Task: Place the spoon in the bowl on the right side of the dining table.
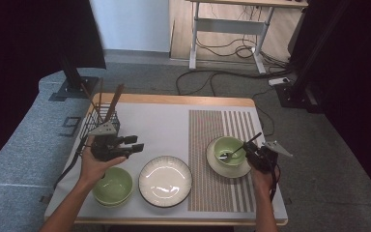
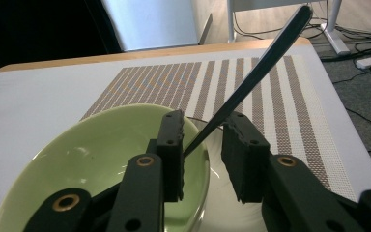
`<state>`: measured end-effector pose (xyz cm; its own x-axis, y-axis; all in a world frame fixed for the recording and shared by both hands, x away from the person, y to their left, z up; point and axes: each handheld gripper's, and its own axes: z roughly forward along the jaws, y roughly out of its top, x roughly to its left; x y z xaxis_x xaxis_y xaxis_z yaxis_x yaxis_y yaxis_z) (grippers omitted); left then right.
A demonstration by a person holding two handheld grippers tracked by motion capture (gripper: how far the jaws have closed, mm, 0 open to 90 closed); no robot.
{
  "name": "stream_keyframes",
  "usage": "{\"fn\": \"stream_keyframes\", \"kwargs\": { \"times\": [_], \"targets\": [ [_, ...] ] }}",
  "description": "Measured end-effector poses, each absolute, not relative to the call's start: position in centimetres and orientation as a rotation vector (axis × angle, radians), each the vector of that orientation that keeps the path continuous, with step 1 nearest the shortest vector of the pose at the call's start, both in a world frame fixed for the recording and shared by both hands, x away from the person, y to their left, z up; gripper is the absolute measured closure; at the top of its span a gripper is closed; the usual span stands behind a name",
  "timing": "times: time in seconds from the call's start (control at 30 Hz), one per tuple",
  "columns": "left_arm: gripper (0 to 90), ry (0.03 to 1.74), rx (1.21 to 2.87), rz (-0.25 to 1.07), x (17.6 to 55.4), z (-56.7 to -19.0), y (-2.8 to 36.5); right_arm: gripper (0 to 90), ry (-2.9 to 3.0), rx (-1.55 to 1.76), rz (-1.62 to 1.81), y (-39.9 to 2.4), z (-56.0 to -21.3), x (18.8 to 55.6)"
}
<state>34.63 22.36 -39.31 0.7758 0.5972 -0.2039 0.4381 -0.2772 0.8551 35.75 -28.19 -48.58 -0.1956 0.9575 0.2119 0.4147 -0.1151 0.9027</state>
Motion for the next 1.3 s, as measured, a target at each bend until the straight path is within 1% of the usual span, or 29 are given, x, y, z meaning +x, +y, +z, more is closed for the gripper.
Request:
{"fn": "stream_keyframes", "kwargs": {
  "times": [0.5, 0.9, 1.3],
  "targets": [
    [51.4, 0.786, 1.915, 0.189, 34.6, -39.4, 22.5, 62.5, 1.609, 1.59, 1.298, -29.0, -49.0, 35.7],
    [51.0, 0.81, 1.904, 0.2, 34.6, -39.6, 23.3, 58.7, 1.637, 1.587, 1.347, -28.6, -48.1, 34.6],
    [50.4, 0.825, 1.884, 0.214, 34.6, -38.9, 24.3, 56.2, 1.691, 1.524, 1.389, -27.8, -47.2, 33.4]
  ]
}}
